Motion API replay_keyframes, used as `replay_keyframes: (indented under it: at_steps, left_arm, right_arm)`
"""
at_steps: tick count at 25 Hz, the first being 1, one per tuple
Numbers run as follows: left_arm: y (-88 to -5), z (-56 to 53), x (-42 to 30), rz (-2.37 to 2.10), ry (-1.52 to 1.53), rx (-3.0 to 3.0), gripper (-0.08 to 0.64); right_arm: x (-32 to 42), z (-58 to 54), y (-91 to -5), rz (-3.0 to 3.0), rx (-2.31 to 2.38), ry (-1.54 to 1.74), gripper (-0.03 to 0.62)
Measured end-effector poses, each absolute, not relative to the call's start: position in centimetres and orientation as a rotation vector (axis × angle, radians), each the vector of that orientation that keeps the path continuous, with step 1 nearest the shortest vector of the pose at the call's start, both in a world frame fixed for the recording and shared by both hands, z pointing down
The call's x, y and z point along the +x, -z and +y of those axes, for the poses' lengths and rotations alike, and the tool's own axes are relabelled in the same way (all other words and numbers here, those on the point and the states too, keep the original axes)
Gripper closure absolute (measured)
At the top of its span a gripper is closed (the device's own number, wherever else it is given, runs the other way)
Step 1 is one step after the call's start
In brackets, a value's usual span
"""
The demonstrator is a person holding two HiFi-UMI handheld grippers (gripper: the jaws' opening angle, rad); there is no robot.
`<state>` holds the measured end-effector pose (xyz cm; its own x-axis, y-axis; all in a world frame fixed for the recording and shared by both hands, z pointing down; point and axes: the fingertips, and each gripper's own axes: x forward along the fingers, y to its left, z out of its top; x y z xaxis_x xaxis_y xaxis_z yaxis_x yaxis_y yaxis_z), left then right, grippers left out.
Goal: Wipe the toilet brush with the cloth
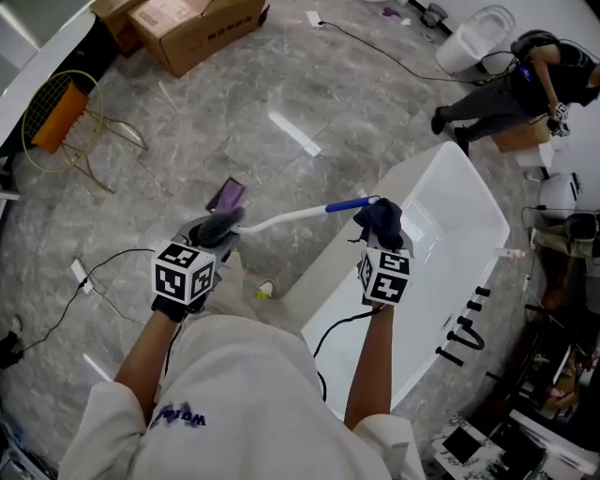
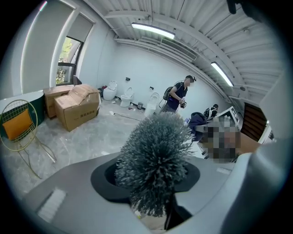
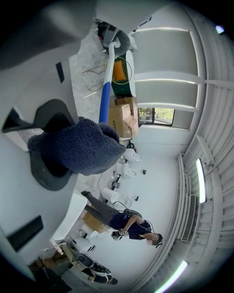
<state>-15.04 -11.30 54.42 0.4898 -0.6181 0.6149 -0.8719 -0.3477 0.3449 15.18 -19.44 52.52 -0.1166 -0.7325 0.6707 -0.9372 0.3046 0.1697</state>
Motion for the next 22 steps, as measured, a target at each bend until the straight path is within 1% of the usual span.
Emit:
replay_keyframes:
  at_steps: [4,10,16,22]
  left_arm:
    - [-53.9,-15.2,-15.6,-1.170,-0.476,2.110,0.374]
    - [-53.6,-22.4,-18.5,-1.160,-0.405,2.091,0.374]
    - [-53.2,-27.8,-24.1,-1.178,-0.368,2.099,0.373]
    - [-52.5,-32.0,-26.2,-1.199,-0.360,2.107,0.373]
  right_arm:
    - [11.6,-22.7,-52.0,-1.911,1.398,-0.371,0.531]
    - [1.2,-28.4,-50.6,-1.999,1.231,-0.285,0.531]
    - [-9.8,-31.2,-50.2,-2.086,1.112,-0.272,0.532]
    - [-16.2,-32.9,-49.4,-2.167,1.007,-0.243,0.532]
